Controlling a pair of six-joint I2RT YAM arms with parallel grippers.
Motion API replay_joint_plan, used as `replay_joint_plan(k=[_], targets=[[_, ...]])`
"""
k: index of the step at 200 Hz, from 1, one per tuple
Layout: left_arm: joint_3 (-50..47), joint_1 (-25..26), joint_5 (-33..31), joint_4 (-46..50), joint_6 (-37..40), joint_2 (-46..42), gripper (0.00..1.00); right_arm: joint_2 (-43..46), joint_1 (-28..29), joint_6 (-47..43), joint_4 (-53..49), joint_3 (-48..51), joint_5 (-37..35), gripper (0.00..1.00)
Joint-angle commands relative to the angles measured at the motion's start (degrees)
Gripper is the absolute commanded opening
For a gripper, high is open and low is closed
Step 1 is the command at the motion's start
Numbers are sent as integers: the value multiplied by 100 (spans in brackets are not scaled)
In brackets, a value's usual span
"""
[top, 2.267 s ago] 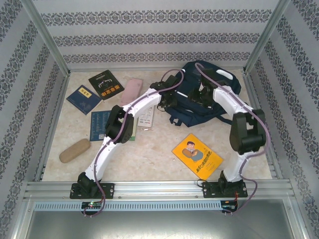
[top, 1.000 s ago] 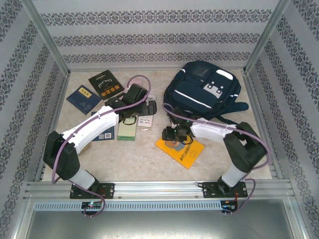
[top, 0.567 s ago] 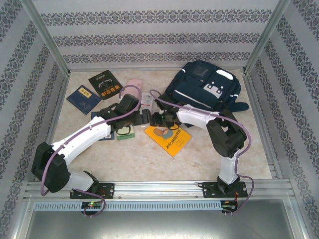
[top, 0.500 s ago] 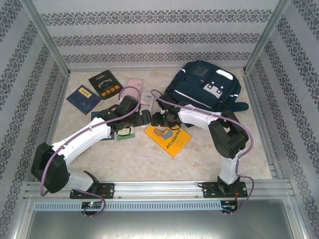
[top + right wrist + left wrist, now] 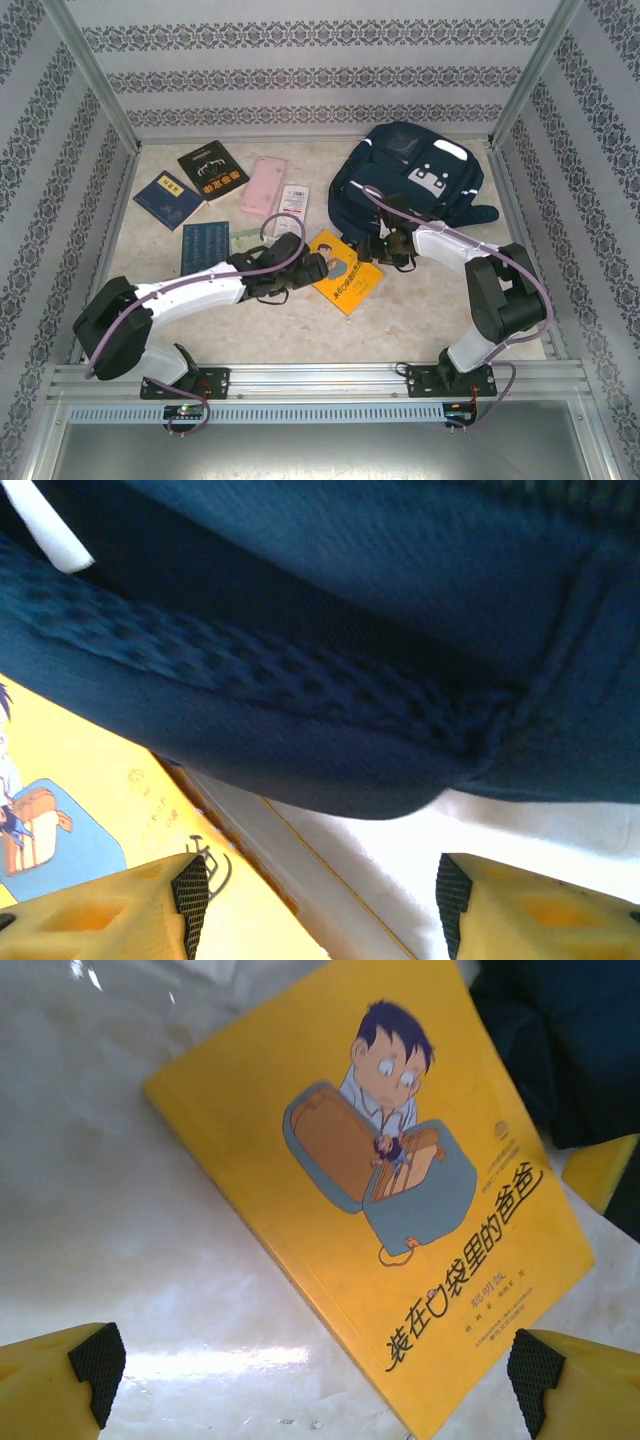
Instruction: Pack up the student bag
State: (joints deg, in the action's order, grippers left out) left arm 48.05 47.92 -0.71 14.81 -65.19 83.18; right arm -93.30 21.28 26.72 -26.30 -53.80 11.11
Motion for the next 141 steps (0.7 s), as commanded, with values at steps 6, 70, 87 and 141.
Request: replay_joint_plan(k=[6, 70, 87, 141], targets=[[-412, 195, -187, -1166, -843, 188, 100, -178, 58, -128, 191, 102, 475, 64], [-675, 227, -187, -1410, -1002, 431, 100, 342, 868, 278, 75, 417, 733, 61], [-646, 218, -176, -1226, -890, 457, 100, 519, 1029, 340, 66, 504, 921, 60], [-810, 69, 252, -1477, -727, 669, 90, 16, 826, 43, 147, 190, 483, 58]])
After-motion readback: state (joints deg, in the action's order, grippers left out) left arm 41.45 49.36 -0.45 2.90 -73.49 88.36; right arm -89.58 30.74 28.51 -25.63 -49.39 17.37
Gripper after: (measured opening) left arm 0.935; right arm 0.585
